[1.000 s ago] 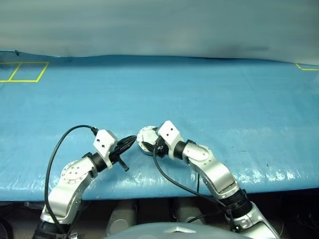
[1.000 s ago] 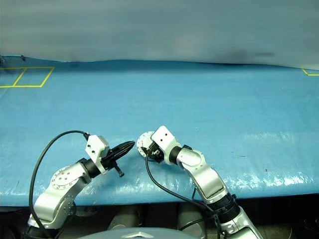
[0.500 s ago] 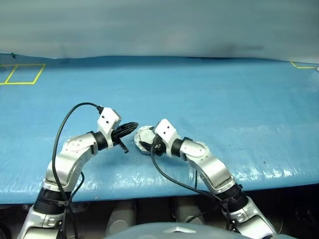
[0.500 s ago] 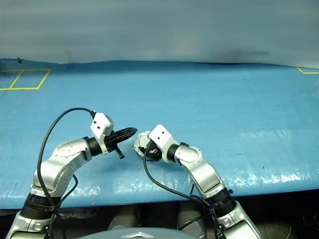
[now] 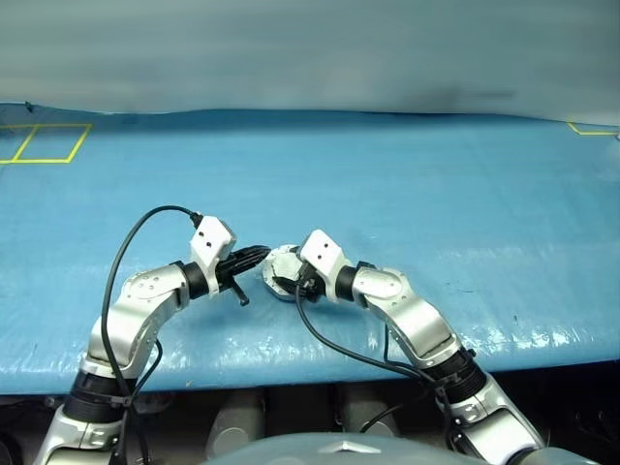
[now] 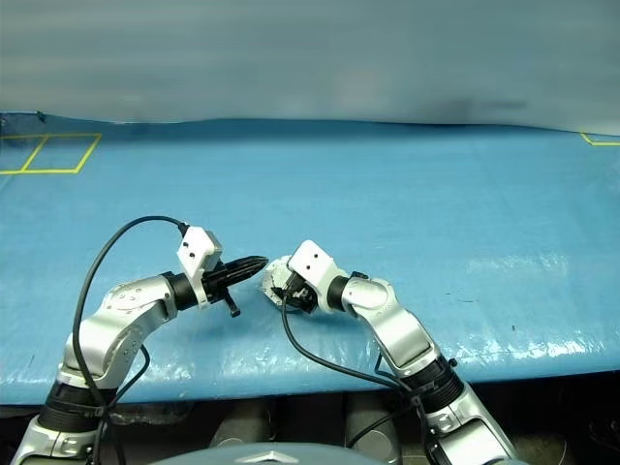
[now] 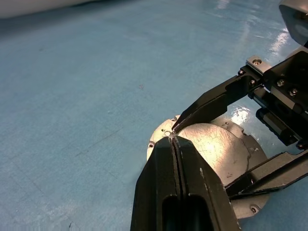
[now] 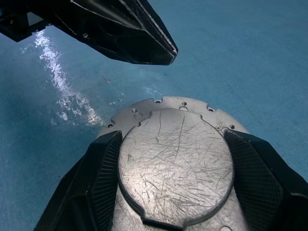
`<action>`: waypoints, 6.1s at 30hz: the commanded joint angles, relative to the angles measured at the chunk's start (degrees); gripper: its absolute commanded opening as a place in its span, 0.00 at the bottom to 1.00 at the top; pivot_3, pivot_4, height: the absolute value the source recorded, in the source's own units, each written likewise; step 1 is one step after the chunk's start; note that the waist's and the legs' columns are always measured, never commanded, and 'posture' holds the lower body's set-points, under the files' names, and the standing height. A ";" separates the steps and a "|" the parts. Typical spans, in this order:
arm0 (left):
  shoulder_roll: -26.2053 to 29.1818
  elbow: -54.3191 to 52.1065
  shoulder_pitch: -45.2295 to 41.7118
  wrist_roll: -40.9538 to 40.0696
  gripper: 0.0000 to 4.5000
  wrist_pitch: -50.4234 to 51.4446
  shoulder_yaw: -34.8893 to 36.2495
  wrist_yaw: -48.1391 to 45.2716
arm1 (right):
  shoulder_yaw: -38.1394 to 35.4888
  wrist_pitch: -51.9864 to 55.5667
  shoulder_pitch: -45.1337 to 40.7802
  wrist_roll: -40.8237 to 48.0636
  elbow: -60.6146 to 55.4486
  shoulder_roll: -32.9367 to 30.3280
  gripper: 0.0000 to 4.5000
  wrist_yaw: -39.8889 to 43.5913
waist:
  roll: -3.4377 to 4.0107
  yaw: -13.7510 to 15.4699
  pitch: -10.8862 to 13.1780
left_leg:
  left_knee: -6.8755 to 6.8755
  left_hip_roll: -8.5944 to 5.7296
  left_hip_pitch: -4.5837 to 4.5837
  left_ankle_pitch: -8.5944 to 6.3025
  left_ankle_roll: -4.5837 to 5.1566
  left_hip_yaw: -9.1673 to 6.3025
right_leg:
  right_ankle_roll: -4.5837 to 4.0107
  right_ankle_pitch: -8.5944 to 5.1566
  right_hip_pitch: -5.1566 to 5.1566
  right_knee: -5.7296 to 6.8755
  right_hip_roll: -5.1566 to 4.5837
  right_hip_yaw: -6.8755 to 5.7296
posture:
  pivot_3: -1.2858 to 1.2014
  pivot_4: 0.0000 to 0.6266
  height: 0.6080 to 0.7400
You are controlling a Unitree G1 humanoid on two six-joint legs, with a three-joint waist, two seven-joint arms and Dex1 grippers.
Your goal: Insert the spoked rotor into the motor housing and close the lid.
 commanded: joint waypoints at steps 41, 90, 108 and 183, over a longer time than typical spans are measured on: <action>-0.18 9.06 -10.17 1.05 0.00 11.45 -7.57 -2.46 | -1.42 3.01 5.13 0.71 -3.55 0.12 0.96 -1.07 | -0.02 0.15 -0.01 | -0.19 -0.01 0.15 -0.01 0.00 -0.05 | 0.04 0.01 0.19 -0.26 0.00 -0.03 | 0.52 0.24 1.00; 0.10 8.27 -8.62 2.80 0.00 9.19 -8.28 -4.31 | -39.71 36.99 14.78 72.58 0.07 26.19 0.98 -38.35 | 0.06 0.65 -0.04 | -0.38 -0.03 0.08 -0.03 0.05 -0.06 | -0.04 -0.12 0.12 -0.34 -0.07 -0.07 | 0.52 0.24 1.00; 0.11 7.63 -8.56 2.85 0.00 9.52 -8.53 -4.37 | -35.59 30.77 16.17 80.60 3.54 23.33 0.47 -40.31 | 0.09 0.60 -0.03 | -0.39 -0.03 -0.16 -0.03 0.07 -0.04 | -0.03 -0.11 -0.13 -0.33 -0.06 -0.05 | 0.52 0.24 1.00; -19.90 -7.72 0.16 -23.42 0.04 23.36 15.30 14.34 | -34.28 15.53 15.59 78.84 -0.81 15.55 0.26 -31.20 | 0.10 0.36 0.04 | -0.14 -0.04 -0.68 0.00 0.13 -0.06 | 0.39 0.16 -0.53 -0.31 -0.04 -0.05 | 0.52 0.24 1.00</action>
